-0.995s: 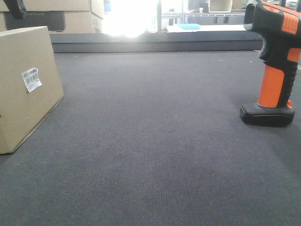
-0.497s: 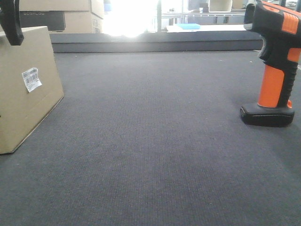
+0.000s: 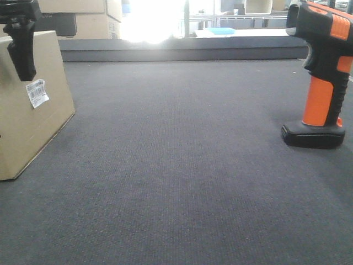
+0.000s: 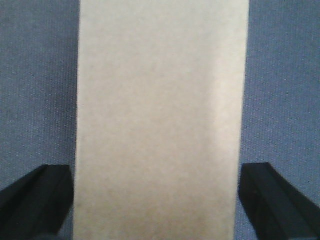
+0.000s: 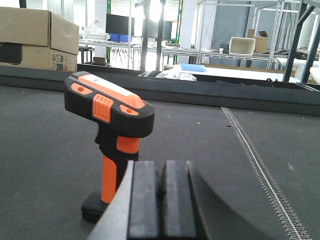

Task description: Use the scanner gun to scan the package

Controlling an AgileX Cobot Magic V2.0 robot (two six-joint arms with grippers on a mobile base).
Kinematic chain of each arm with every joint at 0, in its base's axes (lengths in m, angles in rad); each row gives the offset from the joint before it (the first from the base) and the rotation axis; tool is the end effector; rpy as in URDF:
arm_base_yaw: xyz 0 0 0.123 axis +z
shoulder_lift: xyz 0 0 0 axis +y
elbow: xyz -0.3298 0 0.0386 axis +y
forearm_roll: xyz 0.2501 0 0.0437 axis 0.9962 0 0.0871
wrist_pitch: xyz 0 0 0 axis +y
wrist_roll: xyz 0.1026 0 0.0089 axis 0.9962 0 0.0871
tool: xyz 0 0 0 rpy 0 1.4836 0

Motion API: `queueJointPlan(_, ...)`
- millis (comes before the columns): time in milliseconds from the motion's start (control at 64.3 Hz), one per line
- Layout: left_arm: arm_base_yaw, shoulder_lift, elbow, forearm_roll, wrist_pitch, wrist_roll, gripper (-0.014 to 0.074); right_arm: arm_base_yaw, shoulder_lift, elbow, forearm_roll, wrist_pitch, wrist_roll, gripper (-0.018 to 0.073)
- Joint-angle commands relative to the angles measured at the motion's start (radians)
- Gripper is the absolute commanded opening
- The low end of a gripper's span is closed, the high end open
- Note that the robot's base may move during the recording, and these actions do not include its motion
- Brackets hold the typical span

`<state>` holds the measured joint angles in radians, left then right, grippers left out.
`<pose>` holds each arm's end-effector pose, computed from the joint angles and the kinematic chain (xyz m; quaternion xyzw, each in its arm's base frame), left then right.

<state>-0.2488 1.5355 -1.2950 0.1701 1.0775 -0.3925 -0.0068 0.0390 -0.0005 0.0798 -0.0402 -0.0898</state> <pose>0.3088 -0.0626 0.3410 -0.0436 0.9814 0.0233 0.1854 0.0261 -0.0005 0.2175 0.0001 0.6750 -0.0073 0.7377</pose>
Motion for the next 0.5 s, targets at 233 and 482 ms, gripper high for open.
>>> queueJointPlan(233, -0.003, -0.003, 0.0, -0.011, 0.011, -0.008, 0.0146, 0.004, -0.004, 0.001, -0.007, -0.02, -0.007, -0.0153)
queueJointPlan(482, -0.003, -0.003, 0.0, 0.005, 0.015, -0.008, 0.0088, 0.004, -0.004, 0.001, -0.007, -0.02, -0.007, -0.0153)
